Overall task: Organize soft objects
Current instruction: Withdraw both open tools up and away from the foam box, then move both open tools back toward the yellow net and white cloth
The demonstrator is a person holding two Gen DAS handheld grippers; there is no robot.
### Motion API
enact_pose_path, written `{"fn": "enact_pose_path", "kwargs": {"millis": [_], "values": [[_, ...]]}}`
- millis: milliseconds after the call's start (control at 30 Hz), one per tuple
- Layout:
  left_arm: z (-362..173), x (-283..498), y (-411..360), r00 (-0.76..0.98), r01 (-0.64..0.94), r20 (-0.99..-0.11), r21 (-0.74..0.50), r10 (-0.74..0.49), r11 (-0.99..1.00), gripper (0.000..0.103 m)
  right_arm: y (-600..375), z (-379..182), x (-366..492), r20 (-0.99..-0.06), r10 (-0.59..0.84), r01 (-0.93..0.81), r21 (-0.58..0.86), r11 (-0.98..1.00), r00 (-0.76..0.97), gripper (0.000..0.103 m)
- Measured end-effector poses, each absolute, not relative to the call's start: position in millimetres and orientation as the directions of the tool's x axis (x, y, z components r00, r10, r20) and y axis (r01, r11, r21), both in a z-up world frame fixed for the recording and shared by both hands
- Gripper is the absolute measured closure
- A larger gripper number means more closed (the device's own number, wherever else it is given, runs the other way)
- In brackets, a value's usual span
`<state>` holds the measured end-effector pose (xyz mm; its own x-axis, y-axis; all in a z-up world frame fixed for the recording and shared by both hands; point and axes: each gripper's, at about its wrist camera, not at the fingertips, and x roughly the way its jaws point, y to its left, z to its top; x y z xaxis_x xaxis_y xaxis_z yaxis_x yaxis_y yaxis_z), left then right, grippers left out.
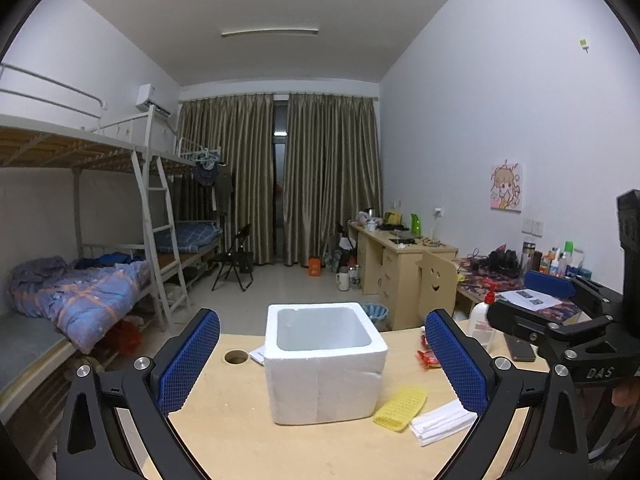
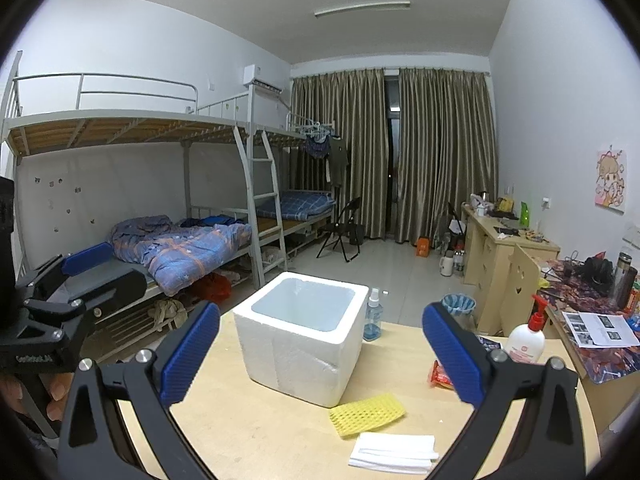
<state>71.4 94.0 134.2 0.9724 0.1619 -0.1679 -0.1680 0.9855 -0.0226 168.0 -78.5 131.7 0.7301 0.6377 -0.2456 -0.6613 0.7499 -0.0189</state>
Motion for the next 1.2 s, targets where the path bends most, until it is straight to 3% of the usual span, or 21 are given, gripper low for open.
{"fn": "enact_pose_path", "kwargs": {"millis": [900,1200], "values": [[88,-39,42,0.993,-0.060,-0.110,-0.084,0.051,0.995,0.000,-152,93,49,-0.119,0.551,-0.558,-0.034,0.829,0.826,0.000],[69,-67,19,0.996,-0.037,-0.079,-0.041,0.034,0.998,0.000,-168,71,15,-0.092,0.496,-0.500,-0.022,0.866,0.863,0.000]]}}
